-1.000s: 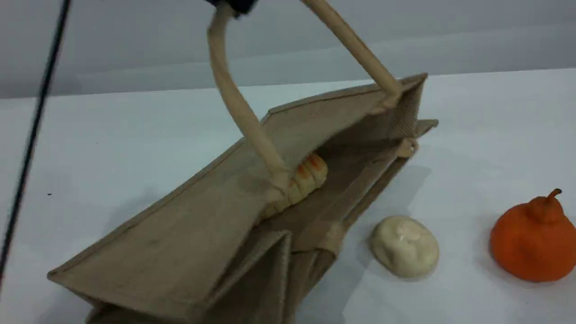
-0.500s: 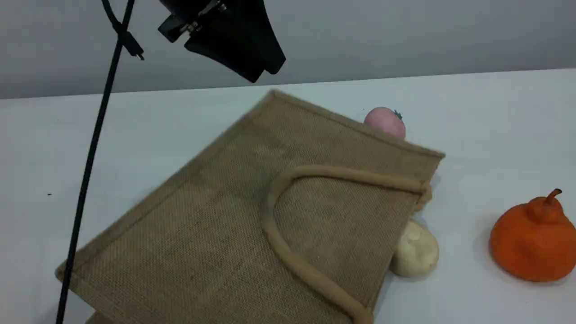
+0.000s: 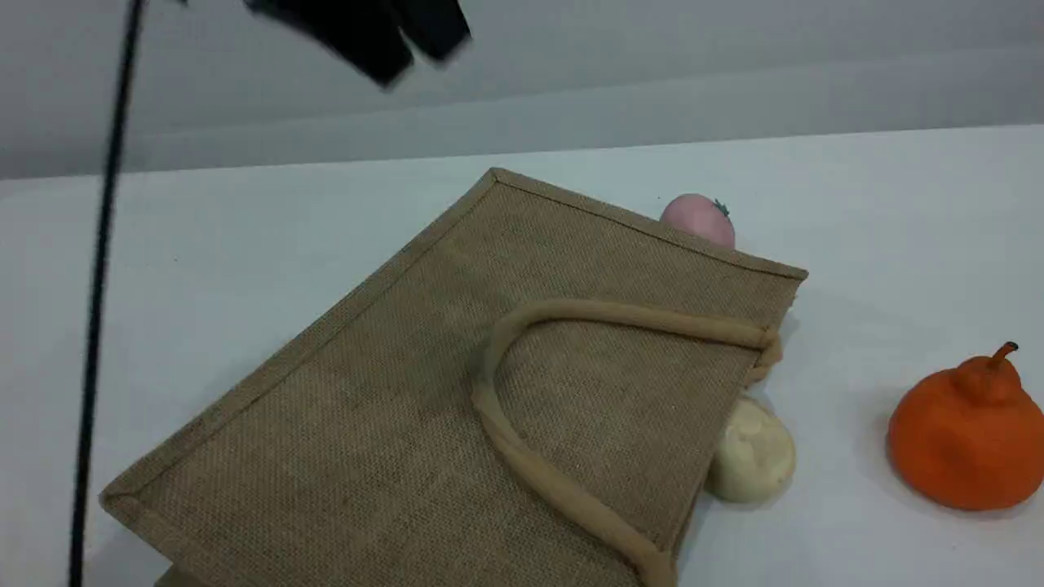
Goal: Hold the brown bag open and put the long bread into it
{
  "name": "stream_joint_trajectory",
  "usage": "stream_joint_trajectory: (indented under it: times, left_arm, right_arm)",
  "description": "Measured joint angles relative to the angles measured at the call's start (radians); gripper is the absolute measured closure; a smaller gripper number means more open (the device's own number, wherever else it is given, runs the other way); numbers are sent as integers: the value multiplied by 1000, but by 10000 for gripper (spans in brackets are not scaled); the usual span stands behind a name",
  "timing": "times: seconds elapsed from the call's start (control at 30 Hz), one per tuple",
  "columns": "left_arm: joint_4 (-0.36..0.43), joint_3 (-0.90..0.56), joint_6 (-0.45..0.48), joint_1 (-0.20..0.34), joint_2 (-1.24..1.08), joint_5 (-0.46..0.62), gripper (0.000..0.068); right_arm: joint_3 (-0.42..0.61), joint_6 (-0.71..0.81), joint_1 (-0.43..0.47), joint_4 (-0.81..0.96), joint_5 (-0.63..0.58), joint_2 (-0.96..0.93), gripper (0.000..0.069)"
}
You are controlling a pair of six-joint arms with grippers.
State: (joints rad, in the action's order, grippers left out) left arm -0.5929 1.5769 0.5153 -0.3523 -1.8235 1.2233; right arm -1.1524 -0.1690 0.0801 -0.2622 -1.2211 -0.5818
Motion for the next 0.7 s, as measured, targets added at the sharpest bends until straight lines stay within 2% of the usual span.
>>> stream_joint_trajectory:
  times: [0.13, 0.3, 0.5, 0.7]
  left_arm:
    - [0, 0, 0, 0, 141, 2, 241]
    - [55, 0, -7, 0, 350, 4, 241]
    - [79, 0, -66, 0, 604, 6, 241]
    - [128, -16, -155, 0, 812, 6, 241]
  right_arm:
    - [84, 28, -1, 26, 0, 84, 303]
    - [221, 68, -1, 39, 0, 210, 303]
    - [358, 91, -1, 68, 0, 378, 303]
    - [512, 94, -52, 89, 0, 553, 303]
